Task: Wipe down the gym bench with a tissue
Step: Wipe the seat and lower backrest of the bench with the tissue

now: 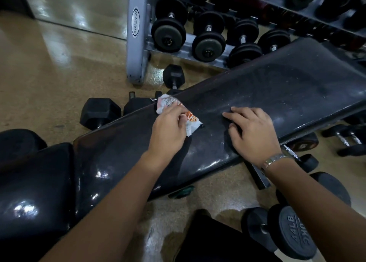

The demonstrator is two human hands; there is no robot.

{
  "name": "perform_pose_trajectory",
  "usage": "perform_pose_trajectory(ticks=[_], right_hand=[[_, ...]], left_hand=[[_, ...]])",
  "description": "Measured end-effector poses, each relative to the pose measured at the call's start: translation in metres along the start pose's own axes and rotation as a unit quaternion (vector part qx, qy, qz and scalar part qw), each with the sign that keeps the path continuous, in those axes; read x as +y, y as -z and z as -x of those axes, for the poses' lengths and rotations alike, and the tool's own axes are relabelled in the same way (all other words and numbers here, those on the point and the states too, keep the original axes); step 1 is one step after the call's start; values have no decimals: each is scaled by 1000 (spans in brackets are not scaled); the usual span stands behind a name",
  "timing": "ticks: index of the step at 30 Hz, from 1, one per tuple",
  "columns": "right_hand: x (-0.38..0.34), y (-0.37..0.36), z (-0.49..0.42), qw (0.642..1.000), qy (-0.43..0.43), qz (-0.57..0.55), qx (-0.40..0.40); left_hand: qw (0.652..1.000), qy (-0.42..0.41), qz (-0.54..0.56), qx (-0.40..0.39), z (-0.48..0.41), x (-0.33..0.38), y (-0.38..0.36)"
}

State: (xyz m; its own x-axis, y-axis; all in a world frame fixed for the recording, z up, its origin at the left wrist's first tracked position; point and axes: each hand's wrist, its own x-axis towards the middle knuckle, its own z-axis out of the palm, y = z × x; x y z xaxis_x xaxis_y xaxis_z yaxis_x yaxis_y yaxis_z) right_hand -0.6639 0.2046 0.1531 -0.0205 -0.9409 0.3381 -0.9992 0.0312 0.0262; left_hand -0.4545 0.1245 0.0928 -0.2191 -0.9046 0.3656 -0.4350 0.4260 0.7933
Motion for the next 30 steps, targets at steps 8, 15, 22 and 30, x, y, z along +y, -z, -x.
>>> perform_pose_trajectory(ticks=[8,15,22,30], right_hand=[[-2,-3,2,1000,-6,4,20],[-4,2,0,1000,2,23,12],[-6,2,-1,999,1,30,14],[-8,2,-2,999,-1,43,11]], left_hand=[[997,14,-63,-47,-16,-19,23],[997,4,-42,-71,-7,-16,7],[996,-3,-66,-68,-32,-16,-12],[992,20,-93,-78,-52,-20,-7]])
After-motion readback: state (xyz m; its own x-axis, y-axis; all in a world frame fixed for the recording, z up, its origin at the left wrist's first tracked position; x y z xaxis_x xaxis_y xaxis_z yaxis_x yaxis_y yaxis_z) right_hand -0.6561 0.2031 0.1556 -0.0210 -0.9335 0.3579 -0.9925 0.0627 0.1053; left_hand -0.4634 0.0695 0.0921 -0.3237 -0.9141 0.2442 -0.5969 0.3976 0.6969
